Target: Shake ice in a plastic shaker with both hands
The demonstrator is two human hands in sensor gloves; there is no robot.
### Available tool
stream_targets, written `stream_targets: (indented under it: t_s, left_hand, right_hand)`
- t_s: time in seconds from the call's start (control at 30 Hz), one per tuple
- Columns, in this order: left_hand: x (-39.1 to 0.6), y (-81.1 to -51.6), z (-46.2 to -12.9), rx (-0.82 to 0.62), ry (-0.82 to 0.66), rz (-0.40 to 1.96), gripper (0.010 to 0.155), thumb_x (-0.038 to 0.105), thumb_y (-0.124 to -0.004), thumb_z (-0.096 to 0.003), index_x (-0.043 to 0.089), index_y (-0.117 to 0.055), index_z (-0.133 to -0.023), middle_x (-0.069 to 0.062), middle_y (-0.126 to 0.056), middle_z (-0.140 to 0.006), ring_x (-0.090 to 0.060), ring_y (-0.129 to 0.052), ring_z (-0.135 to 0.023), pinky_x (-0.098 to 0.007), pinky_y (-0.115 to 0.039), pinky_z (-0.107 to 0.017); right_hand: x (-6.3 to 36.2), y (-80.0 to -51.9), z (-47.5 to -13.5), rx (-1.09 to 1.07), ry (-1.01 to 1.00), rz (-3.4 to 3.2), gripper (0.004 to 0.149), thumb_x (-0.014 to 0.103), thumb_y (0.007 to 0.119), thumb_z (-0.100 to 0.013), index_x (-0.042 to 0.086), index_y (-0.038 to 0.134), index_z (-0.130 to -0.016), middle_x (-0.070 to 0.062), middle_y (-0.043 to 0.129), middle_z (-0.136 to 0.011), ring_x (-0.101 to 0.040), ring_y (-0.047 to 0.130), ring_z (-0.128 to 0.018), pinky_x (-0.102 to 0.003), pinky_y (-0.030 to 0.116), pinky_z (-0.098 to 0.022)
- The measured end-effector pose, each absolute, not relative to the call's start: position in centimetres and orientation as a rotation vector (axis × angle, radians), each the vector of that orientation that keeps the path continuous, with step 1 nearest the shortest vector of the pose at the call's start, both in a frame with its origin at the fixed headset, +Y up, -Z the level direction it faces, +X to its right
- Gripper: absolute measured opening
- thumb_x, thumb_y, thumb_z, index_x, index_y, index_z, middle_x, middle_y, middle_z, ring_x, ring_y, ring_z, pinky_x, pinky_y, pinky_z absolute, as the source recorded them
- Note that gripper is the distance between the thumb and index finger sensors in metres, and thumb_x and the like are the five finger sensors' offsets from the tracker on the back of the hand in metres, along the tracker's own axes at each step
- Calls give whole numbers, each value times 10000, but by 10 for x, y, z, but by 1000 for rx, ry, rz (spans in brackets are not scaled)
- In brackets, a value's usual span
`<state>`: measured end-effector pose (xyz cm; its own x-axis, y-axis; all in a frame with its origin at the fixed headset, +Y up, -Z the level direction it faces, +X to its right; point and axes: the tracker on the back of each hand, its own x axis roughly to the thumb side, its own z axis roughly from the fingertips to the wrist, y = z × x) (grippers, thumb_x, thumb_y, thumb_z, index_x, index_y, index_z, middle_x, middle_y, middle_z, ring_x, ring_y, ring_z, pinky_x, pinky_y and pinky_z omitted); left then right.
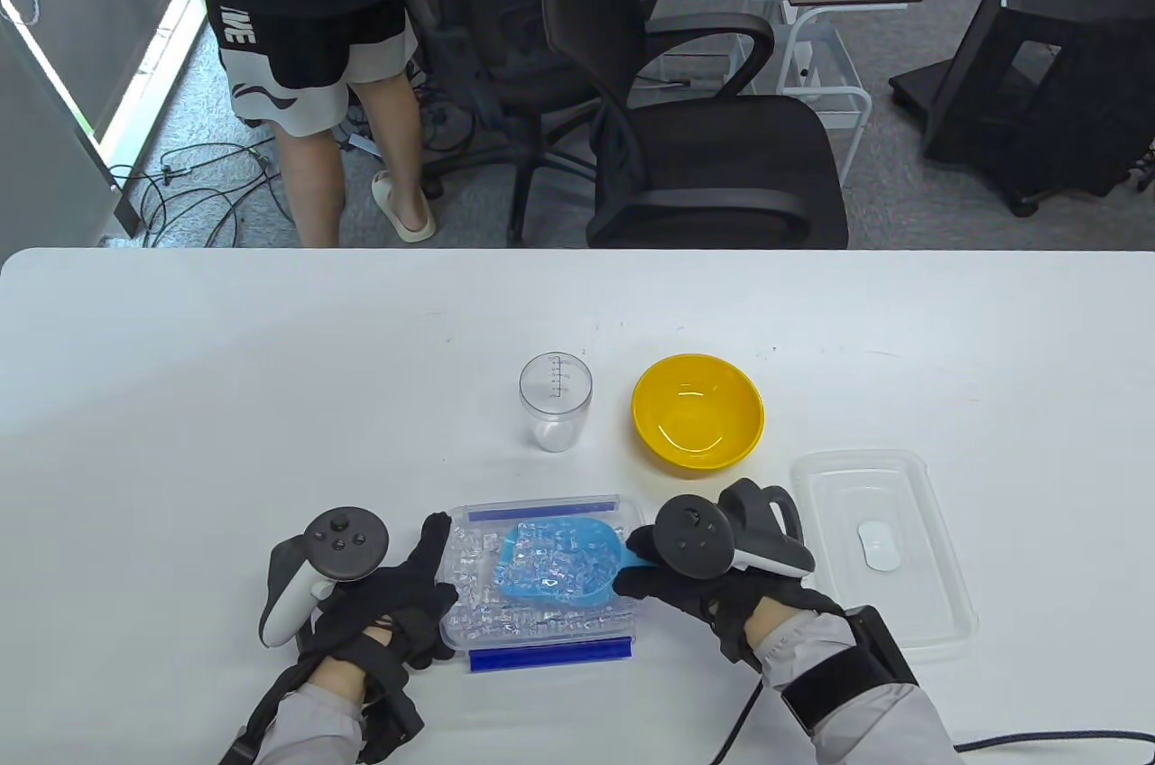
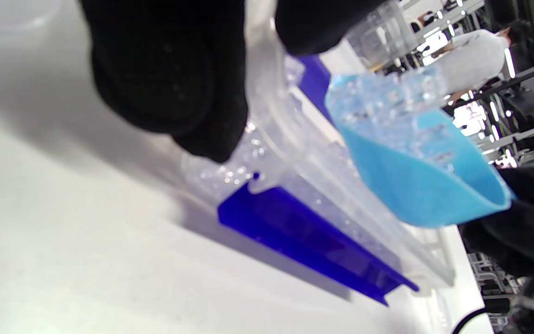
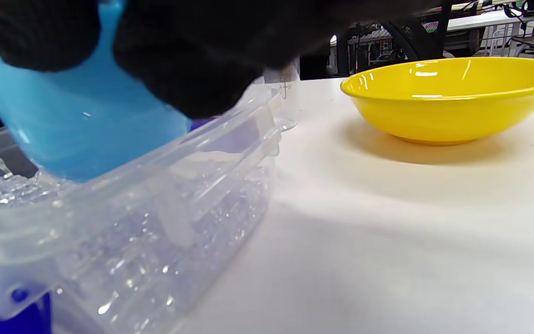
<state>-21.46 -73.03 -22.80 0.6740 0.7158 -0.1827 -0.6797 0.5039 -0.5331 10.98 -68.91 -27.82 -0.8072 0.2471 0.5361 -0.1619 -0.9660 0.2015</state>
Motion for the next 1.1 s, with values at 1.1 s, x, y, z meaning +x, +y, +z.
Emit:
stream_targets:
  t_s: [1.1]
  left_hand:
    - [-215, -730, -228, -610, -74, 830, 740, 256, -692, -620, 155, -205, -1168, -372, -758, -921, -285, -1056, -556, -348, -958, -385]
  right_hand:
    - [135, -604, -300, 661, -150, 2415, 548, 541, 826, -399, 131, 900, -755, -37, 997, -444, -103, 906, -121, -301, 837, -71]
